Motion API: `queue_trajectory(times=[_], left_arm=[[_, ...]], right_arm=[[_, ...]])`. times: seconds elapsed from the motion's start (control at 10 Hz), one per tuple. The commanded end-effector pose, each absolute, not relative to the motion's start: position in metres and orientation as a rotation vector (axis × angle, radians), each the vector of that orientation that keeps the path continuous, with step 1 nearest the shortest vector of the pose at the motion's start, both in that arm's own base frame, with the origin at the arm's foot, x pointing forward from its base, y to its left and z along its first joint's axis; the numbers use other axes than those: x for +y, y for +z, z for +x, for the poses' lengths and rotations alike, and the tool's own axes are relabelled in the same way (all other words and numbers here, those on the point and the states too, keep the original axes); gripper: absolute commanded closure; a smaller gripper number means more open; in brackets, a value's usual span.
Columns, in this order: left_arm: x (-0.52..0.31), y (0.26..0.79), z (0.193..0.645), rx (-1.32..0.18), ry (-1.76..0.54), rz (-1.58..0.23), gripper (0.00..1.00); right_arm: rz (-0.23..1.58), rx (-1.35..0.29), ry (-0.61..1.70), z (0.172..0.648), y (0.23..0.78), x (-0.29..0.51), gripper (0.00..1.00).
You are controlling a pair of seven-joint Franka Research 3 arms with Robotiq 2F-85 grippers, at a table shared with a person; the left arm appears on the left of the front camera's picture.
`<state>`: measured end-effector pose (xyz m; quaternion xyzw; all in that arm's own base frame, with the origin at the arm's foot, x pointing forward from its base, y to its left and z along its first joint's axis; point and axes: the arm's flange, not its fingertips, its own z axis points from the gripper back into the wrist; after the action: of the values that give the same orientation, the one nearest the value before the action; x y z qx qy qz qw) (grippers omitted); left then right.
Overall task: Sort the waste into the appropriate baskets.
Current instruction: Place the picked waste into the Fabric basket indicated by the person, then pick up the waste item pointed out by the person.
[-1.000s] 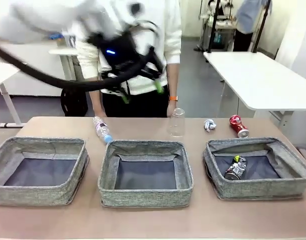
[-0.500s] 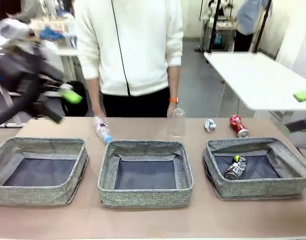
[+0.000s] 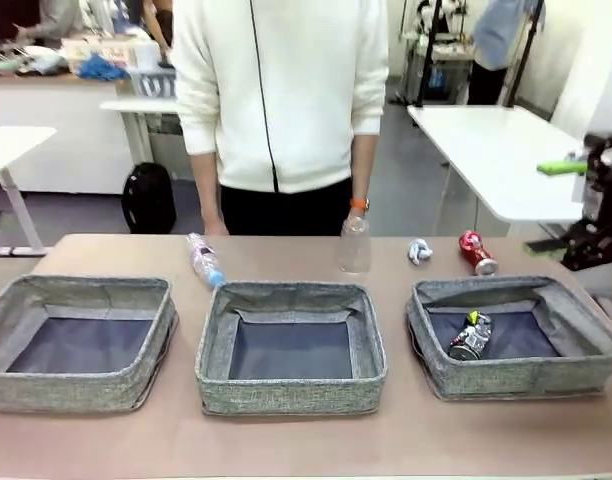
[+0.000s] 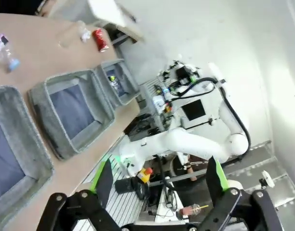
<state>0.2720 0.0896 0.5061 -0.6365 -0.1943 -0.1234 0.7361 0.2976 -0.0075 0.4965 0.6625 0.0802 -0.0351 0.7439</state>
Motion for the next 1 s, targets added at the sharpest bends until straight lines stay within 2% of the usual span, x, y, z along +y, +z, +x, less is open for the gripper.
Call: queue_trajectory(times=[0.0, 0.9], left_arm=[[0.0683, 0.5142, 0.2825, -0.403, -0.267, -1.334, 0.0], [0.0683, 0.5142, 0.2825, -0.403, -0.267, -1.334, 0.0]], right_arm=[[1.444, 0.2, -0.049, 0.2935, 0.4965, 0.0, 0.0], [1.444, 0.2, -0.049, 0.2935, 0.4965, 0.0, 0.0]])
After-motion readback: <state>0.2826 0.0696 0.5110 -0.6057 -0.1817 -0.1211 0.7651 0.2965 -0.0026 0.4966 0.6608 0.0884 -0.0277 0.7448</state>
